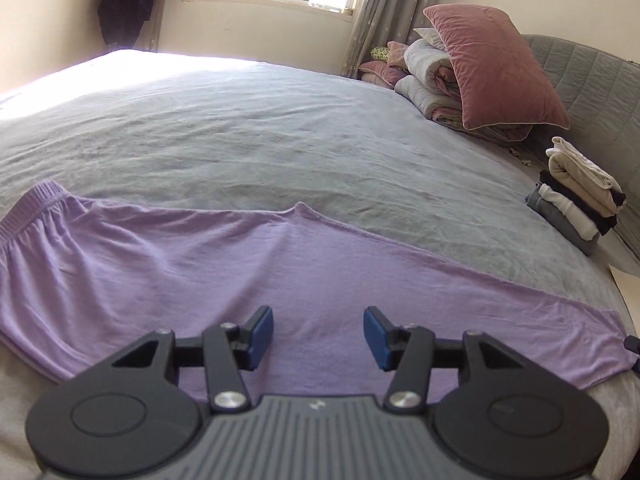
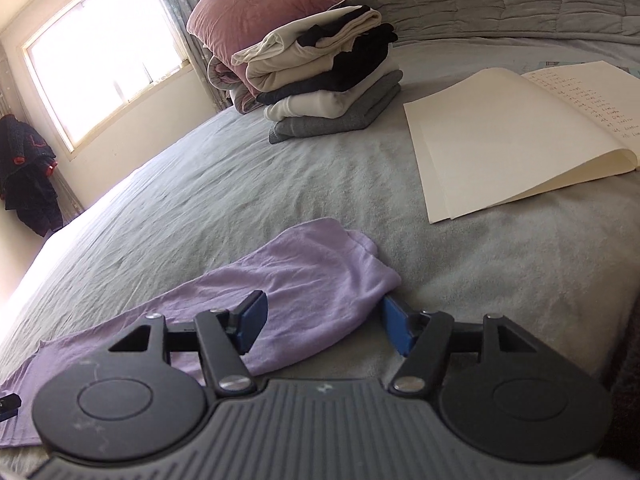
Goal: Fold clothes
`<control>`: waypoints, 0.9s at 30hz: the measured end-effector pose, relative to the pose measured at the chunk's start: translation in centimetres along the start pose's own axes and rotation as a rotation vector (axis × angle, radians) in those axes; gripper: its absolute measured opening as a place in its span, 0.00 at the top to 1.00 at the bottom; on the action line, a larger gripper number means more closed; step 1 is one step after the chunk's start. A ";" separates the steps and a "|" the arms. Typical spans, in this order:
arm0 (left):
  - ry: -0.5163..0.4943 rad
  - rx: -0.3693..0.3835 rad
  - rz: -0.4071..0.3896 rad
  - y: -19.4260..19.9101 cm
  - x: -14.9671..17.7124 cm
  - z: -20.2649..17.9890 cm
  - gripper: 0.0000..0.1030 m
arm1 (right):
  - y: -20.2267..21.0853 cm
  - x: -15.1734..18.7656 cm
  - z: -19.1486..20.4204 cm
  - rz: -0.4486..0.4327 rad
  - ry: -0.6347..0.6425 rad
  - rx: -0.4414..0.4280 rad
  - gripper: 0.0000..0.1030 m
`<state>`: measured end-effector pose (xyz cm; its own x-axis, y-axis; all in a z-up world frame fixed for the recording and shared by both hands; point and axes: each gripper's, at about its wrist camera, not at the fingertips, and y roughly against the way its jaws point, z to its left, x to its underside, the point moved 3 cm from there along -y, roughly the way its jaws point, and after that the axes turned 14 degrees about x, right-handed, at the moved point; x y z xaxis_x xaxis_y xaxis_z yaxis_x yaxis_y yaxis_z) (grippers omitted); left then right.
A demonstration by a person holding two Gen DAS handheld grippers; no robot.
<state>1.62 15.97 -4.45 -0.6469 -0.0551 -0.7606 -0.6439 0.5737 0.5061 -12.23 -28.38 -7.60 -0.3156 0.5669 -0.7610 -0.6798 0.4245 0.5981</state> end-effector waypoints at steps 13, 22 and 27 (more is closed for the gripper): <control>0.177 0.294 0.116 -2.2 1.2 -2.3 0.50 | -1.0 0.0 0.6 -0.075 -0.104 0.114 0.88; 0.286 0.540 0.247 -5.8 2.6 -6.7 0.45 | 0.8 -0.1 4.4 -0.107 0.031 -0.038 0.91; 0.352 0.621 0.282 -7.6 3.2 -8.2 0.43 | 2.4 0.7 8.3 -0.122 0.168 -0.167 0.92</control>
<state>1.09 4.68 -7.38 -0.9113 -0.0359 -0.4101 -0.1550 0.9528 0.2609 -8.56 -21.09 -4.64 -0.3200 0.3878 -0.8644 -0.8152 0.3521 0.4598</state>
